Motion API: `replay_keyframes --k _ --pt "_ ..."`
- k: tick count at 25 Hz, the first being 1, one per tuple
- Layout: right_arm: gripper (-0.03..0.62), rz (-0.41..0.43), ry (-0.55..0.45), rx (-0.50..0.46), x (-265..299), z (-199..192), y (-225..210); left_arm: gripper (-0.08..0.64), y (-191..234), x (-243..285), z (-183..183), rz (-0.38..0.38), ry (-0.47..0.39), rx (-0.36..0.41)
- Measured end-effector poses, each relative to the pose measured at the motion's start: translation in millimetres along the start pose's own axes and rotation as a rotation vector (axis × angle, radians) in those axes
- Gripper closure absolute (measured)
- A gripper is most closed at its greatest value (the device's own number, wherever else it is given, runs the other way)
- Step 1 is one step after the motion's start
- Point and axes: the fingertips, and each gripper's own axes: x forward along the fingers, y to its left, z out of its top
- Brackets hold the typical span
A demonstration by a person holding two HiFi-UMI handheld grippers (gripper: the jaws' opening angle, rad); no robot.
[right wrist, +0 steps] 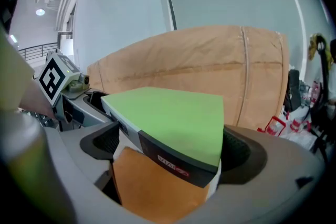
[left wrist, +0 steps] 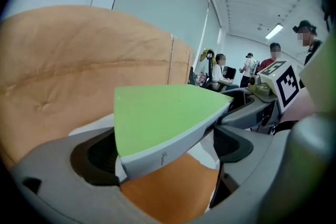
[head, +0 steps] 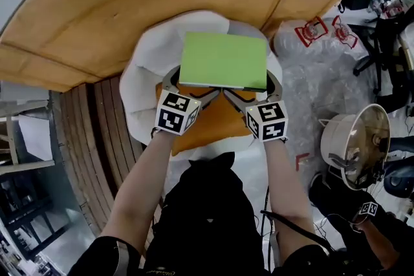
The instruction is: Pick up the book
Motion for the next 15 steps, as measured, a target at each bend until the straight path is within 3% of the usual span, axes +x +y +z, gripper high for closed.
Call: replay_keyframes --k 9,15 --pt "0.035 -0.026 -0.129 -0.132 -95 167 26 0.003 -27 -110 152 0.045 -0.159 0.062" --pt "0.035 -0.044 -0.203 -0.194 -139 240 37 0.003 -41 -158 220 0.063 -0.248 0.095"
